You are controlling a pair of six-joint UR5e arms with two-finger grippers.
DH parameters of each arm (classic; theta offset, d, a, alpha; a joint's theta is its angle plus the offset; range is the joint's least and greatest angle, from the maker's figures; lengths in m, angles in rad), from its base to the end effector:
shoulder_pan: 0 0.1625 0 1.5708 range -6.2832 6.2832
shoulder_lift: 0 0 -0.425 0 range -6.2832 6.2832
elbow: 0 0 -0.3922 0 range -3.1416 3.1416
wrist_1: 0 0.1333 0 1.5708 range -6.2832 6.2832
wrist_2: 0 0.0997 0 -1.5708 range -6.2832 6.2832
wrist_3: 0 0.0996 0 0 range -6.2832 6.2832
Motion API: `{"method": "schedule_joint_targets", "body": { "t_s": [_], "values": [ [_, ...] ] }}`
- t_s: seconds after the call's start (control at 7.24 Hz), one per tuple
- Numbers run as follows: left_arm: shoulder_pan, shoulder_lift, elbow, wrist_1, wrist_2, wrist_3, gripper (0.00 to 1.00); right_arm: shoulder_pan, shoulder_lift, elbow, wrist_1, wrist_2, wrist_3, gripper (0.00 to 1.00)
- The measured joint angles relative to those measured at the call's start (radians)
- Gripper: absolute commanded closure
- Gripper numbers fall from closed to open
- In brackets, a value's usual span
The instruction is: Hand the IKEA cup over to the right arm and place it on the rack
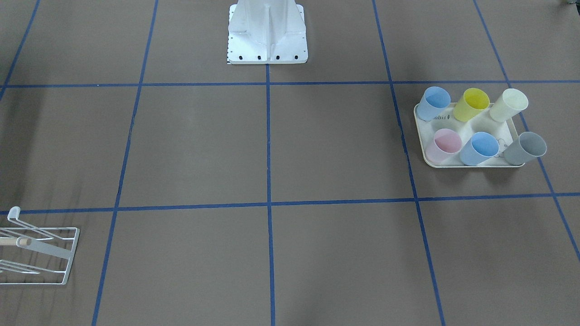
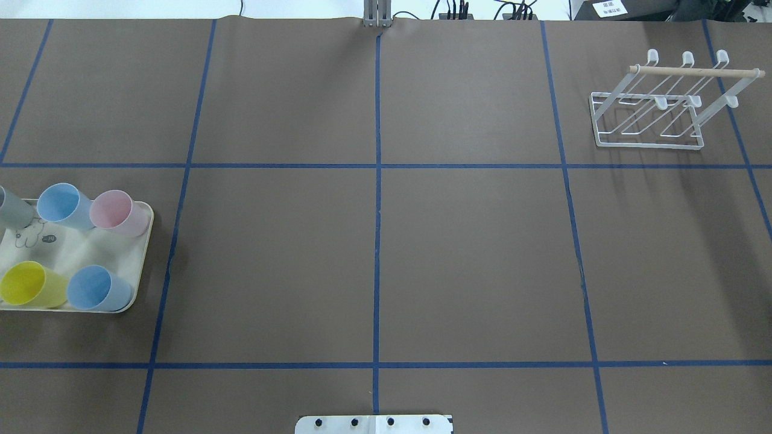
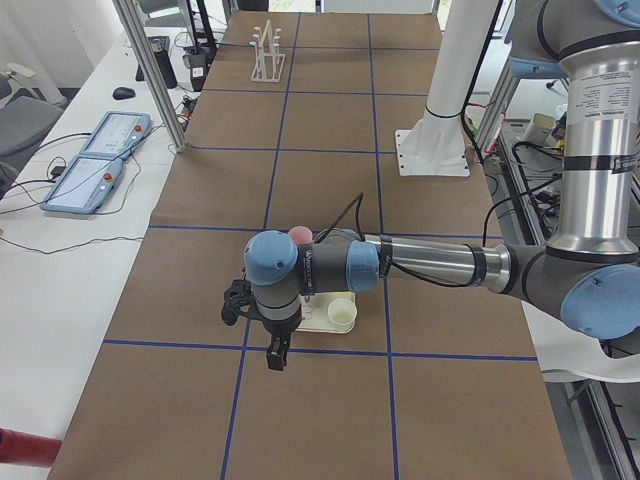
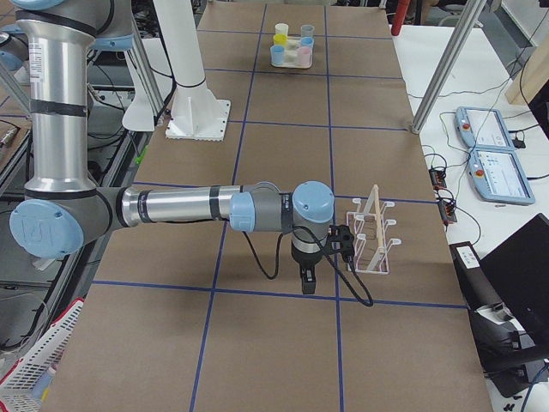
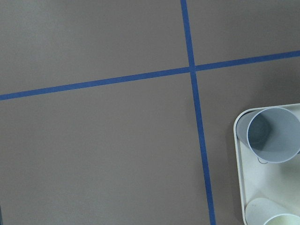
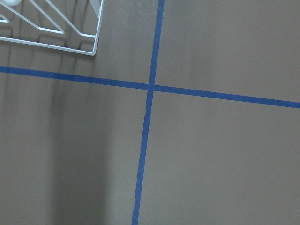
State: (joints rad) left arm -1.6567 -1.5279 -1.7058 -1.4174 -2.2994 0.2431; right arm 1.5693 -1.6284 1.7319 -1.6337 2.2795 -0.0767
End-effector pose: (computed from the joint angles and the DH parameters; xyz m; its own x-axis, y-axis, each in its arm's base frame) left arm -0.1068 -0.4598 0.6313 0.7387 0.1378 -0.6598 -0.0950 0.9904 0.1005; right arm 0.0678 -0.4684 0.6178 0.7568 -0.1040 0.6453 0.0597 0.9941 0.0903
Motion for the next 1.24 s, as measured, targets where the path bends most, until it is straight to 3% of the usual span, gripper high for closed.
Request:
{"method": "schedule_joint_targets", "body": {
  "t_s": [0.41, 0.83, 1.24],
  "values": [
    [0.0, -0.001, -0.001, 0.0, 0.0, 0.002, 0.0, 0.0, 0.003, 0.002, 0.007, -0.001, -0.001, 0.0],
    [0.0, -0.053, -0.002, -0.021, -0.004, -0.002, 0.0, -0.006, 0.013, -0.007, 0.157, 0.0, 0.008, 0.0],
    [0.028, -0.116, 0.112, -0.266, -0.01, -0.063, 0.0, -0.08, 0.062, -0.016, 0.284, 0.016, 0.073, 0.0]
  ]
}}
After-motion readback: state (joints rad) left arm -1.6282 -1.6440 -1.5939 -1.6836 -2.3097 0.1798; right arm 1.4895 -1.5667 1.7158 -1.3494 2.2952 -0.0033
